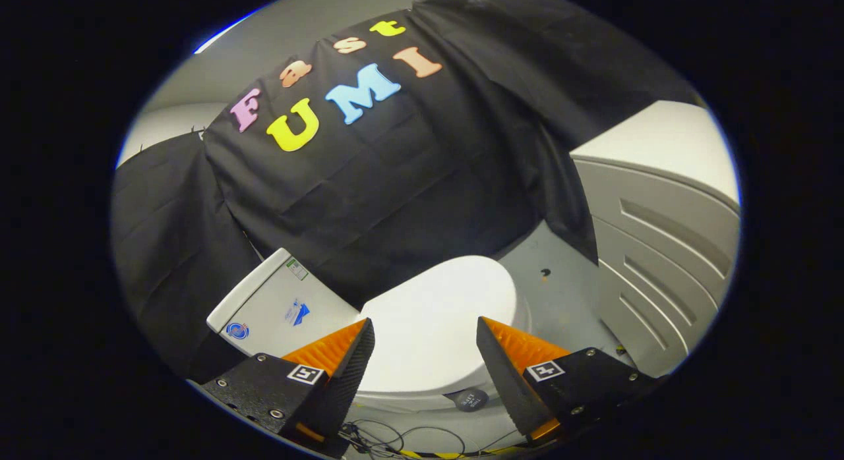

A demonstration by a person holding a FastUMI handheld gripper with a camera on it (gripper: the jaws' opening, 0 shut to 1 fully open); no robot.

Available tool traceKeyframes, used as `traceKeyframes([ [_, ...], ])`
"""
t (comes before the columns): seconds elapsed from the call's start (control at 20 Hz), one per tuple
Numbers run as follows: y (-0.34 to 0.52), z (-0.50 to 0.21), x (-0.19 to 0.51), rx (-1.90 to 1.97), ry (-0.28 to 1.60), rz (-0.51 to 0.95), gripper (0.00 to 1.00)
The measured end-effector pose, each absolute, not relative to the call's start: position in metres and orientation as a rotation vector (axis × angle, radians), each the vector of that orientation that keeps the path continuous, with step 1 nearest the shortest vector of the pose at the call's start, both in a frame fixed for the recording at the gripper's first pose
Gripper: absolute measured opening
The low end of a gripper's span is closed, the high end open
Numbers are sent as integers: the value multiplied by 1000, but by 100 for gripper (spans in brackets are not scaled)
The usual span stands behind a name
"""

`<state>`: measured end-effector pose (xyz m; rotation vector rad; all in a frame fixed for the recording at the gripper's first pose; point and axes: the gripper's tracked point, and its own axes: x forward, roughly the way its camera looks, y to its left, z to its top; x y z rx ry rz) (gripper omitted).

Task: Open the toilet lid.

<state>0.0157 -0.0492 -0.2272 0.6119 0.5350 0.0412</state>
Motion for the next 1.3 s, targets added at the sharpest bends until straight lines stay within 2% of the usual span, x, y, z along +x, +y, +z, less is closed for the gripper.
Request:
traceKeyframes([
  [0.45, -41, -322, -5, 747, 734, 73, 95],
  [0.9, -12, -384, -21, 985, 903, 96, 93],
  [0.95, -8, -387, -21, 1012, 917, 94, 87],
  [1.3, 19, -387, -18, 1129, 948, 134, 64],
])
